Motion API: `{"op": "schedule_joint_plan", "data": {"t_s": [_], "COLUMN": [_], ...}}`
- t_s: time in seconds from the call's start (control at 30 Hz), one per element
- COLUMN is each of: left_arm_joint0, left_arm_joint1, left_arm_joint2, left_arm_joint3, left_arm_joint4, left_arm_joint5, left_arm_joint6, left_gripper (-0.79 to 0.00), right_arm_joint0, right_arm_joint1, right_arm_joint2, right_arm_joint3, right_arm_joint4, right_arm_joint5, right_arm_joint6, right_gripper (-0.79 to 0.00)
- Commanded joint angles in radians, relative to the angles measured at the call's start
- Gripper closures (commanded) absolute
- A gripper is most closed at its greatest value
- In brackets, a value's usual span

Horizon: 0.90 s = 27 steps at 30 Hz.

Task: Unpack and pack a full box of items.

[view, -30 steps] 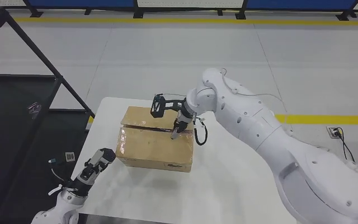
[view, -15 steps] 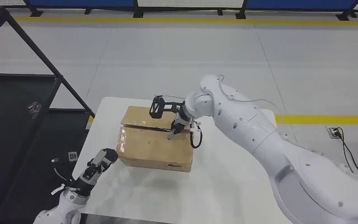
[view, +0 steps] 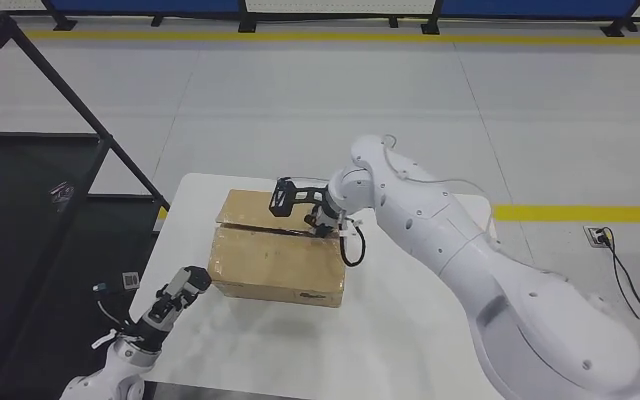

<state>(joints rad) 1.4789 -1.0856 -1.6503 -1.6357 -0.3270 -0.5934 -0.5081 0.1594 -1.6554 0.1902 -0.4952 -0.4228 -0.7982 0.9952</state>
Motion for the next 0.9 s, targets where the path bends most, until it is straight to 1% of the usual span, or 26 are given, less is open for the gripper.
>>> {"op": "schedule_joint_plan", "data": {"t_s": [0.0,0.07,0.43,0.63,0.7,0.77,0.87], "left_arm_joint0": [0.001,0.003,0.008,0.01,0.01,0.01,0.01], "left_arm_joint1": [0.0,-0.001,-0.003,-0.004,-0.005,-0.005,-0.006], "left_arm_joint2": [-0.003,-0.005,-0.011,-0.012,-0.011,-0.011,-0.01], "left_arm_joint3": [0.004,0.008,0.018,0.02,0.02,0.021,0.02], "left_arm_joint4": [-0.004,-0.011,-0.028,-0.03,-0.029,-0.029,-0.027], "left_arm_joint5": [-0.004,-0.008,-0.022,-0.025,-0.026,-0.027,-0.027], "left_arm_joint6": [0.0,-0.003,-0.01,-0.012,-0.011,-0.011,-0.01], "left_gripper": [-0.785,-0.785,-0.785,-0.785,-0.785,-0.785,-0.785], "right_arm_joint0": [-0.002,-0.002,-0.004,-0.01,-0.01,-0.01,-0.008], "right_arm_joint1": [-0.008,-0.017,-0.058,-0.079,-0.084,-0.088,-0.093], "right_arm_joint2": [0.001,0.003,-0.019,-0.02,-0.02,-0.02,-0.02], "right_arm_joint3": [0.014,0.029,0.09,0.117,0.125,0.134,0.145], "right_arm_joint4": [0.004,0.011,0.019,0.003,-0.003,-0.008,-0.019], "right_arm_joint5": [-0.004,-0.009,-0.009,-0.001,-0.006,-0.01,-0.021], "right_arm_joint6": [0.01,0.018,0.017,0.026,0.021,0.016,0.006], "right_gripper": [-0.166,-0.182,-0.185,-0.203,-0.163,0.0,0.0]}}
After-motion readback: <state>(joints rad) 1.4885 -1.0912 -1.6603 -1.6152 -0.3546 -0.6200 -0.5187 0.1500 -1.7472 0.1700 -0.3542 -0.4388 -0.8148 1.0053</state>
